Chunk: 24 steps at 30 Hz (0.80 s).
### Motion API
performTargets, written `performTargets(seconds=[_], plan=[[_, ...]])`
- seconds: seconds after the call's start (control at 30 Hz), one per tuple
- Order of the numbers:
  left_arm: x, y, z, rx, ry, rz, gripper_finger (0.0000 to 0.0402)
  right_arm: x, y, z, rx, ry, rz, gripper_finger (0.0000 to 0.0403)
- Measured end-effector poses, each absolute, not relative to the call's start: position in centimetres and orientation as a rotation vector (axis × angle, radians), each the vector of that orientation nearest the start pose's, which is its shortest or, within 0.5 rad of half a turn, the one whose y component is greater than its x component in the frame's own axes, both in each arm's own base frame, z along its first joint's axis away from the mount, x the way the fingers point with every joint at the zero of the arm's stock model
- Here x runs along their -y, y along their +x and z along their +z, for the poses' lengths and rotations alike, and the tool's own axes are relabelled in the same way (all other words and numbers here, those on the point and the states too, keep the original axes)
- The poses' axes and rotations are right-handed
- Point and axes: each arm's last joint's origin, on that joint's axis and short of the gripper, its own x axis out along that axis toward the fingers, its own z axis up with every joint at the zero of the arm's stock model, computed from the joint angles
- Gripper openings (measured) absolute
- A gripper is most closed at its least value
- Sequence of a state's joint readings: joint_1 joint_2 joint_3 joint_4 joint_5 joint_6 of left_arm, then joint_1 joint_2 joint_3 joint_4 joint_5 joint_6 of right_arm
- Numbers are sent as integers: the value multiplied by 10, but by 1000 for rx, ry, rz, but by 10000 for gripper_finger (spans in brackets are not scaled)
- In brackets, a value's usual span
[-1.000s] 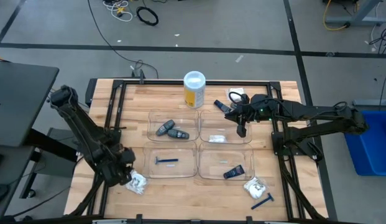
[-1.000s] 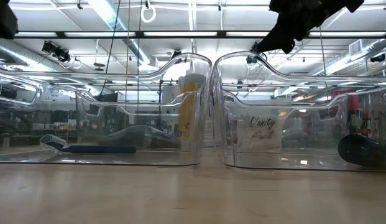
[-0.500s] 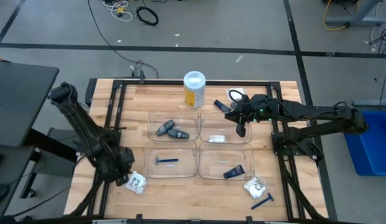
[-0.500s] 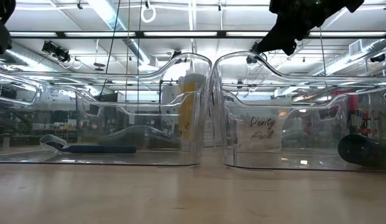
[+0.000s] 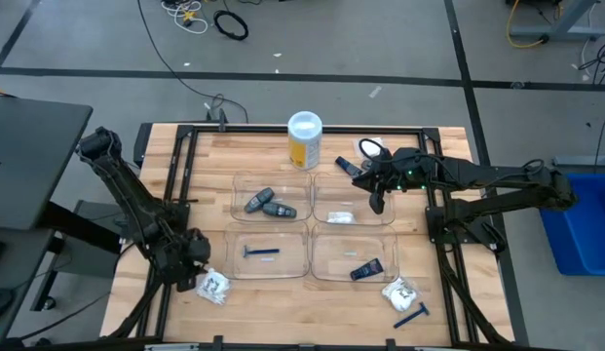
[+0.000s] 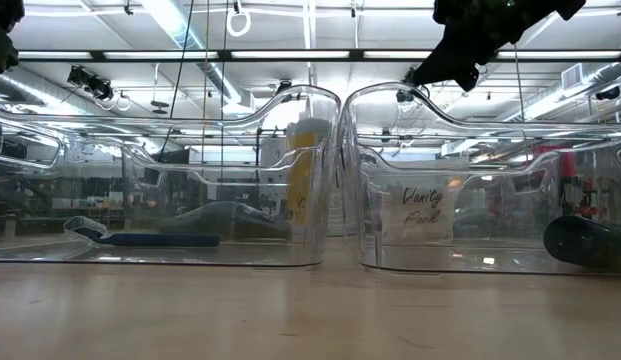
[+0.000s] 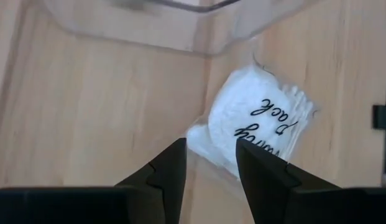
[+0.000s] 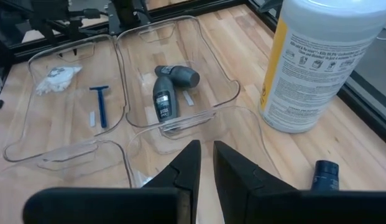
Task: Pick & Place Travel size toiletries
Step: Put the transparent vanity pack into the top right transparent bin
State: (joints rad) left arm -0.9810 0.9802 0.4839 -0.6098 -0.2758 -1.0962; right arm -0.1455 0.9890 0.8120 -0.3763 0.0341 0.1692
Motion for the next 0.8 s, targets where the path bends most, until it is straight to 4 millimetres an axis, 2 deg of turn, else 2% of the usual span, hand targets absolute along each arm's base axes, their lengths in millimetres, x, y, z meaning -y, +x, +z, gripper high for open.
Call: performTargets(seconds=[0.1,0.2,0.27,0.53,0.8], plan=[[128,96,174,-1075,-272,-84,147,31,207,289,-537,201,-223,48],[131,97,175,-1058,-347,-68,146,31,207,289,-537,201,-223,49],[131,98,175,-1046,-334,-66,146,31,207,289,-537,201,-224,50],[124,93,159,-1064,-291,-41,146,32,206,289,-536,190,-251,50],[123,91,141,-1078,-404,-79,146,32,206,289,-536,187,-250,50]])
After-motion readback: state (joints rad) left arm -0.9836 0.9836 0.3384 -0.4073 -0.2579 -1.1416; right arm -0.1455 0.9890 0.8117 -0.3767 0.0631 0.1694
